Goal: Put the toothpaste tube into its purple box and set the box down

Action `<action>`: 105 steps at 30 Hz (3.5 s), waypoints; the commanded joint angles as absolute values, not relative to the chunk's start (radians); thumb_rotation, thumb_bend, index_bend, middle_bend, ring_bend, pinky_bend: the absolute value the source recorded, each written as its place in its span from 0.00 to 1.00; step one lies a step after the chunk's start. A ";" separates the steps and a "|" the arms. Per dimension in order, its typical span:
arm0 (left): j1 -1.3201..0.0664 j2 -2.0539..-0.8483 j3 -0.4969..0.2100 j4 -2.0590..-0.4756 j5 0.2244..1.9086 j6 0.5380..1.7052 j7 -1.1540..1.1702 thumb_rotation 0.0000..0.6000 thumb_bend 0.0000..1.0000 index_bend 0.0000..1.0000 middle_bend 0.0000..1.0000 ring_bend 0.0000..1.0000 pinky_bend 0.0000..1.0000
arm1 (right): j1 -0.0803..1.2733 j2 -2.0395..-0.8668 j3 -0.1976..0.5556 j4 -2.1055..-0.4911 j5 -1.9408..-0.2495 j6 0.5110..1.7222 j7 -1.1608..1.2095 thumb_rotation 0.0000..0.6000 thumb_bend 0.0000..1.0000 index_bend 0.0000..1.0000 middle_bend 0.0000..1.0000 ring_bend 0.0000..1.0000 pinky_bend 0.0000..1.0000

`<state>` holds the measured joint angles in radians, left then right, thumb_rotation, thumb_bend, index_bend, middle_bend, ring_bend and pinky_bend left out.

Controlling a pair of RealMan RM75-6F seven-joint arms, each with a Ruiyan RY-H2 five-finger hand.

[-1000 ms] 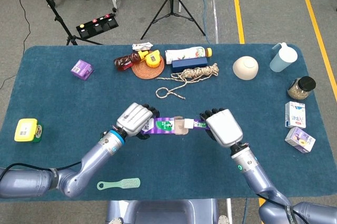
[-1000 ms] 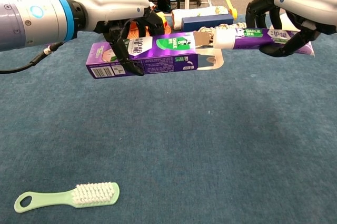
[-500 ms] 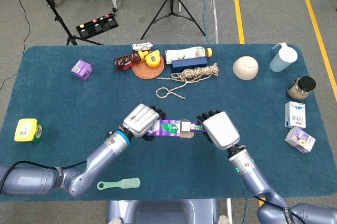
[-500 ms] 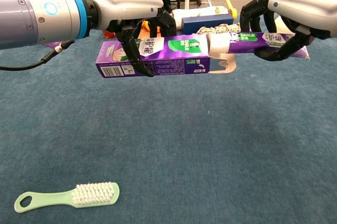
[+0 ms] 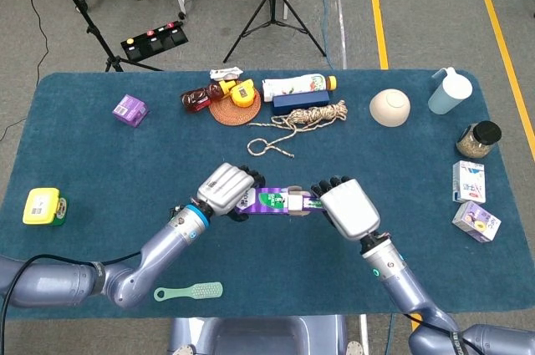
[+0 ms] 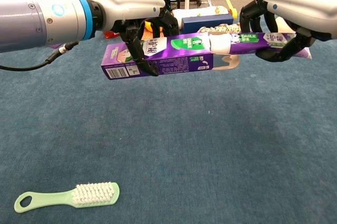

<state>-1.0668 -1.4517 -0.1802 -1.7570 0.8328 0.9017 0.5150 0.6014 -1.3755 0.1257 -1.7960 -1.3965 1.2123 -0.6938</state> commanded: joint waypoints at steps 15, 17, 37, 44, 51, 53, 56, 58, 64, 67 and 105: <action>-1.092 -1.458 -0.183 -1.777 0.808 0.915 0.534 1.00 0.16 0.41 0.37 0.33 0.54 | 0.610 -1.387 0.122 -1.810 -1.389 1.198 -0.769 1.00 0.61 0.55 0.57 0.57 0.66; -1.098 -1.456 -0.181 -1.775 0.796 0.917 0.549 1.00 0.16 0.41 0.37 0.33 0.54 | 0.610 -1.385 0.122 -1.811 -1.387 1.198 -0.781 1.00 0.61 0.55 0.57 0.57 0.66; -1.162 -1.474 -0.171 -1.797 0.664 1.002 0.715 1.00 0.17 0.41 0.38 0.33 0.54 | 0.626 -1.388 0.106 -1.834 -1.396 1.198 -0.999 1.00 0.62 0.55 0.57 0.57 0.67; -1.173 -1.483 -0.164 -1.797 0.638 1.012 0.739 1.00 0.17 0.41 0.38 0.33 0.54 | 0.639 -1.392 0.117 -1.852 -1.374 1.197 -1.098 1.00 0.62 0.55 0.57 0.57 0.68; -1.178 -1.492 -0.165 -1.792 0.617 1.020 0.742 1.00 0.17 0.41 0.38 0.33 0.54 | 0.644 -1.394 0.116 -1.893 -1.338 1.210 -1.230 1.00 0.63 0.55 0.57 0.57 0.68; -1.177 -1.495 -0.166 -1.790 0.617 1.020 0.738 1.00 0.17 0.41 0.38 0.33 0.54 | 0.646 -1.396 0.116 -1.911 -1.321 1.212 -1.271 1.00 0.63 0.55 0.57 0.57 0.68; -1.175 -1.501 -0.167 -1.784 0.623 1.020 0.725 1.00 0.17 0.41 0.38 0.33 0.54 | 0.652 -1.400 0.115 -1.932 -1.301 1.219 -1.332 1.00 0.63 0.55 0.57 0.58 0.69; -1.172 -1.505 -0.166 -1.779 0.630 1.018 0.715 1.00 0.17 0.41 0.38 0.33 0.54 | 0.656 -1.405 0.114 -1.945 -1.290 1.227 -1.376 1.00 0.63 0.55 0.57 0.58 0.69; -1.167 -1.516 -0.165 -1.763 0.642 1.012 0.698 1.00 0.18 0.41 0.38 0.33 0.54 | 0.670 -1.419 0.113 -1.974 -1.259 1.243 -1.474 1.00 0.63 0.55 0.58 0.58 0.69; -1.164 -1.520 -0.163 -1.757 0.652 1.009 0.688 1.00 0.18 0.41 0.38 0.33 0.54 | 0.682 -1.428 0.108 -1.982 -1.258 1.245 -1.522 1.00 0.63 0.55 0.58 0.58 0.69; -1.126 -1.533 -0.181 -1.742 0.738 1.006 0.597 1.00 0.18 0.42 0.39 0.33 0.56 | 0.814 -1.549 0.103 -2.037 -1.154 1.337 -1.823 1.00 0.59 0.45 0.56 0.58 0.71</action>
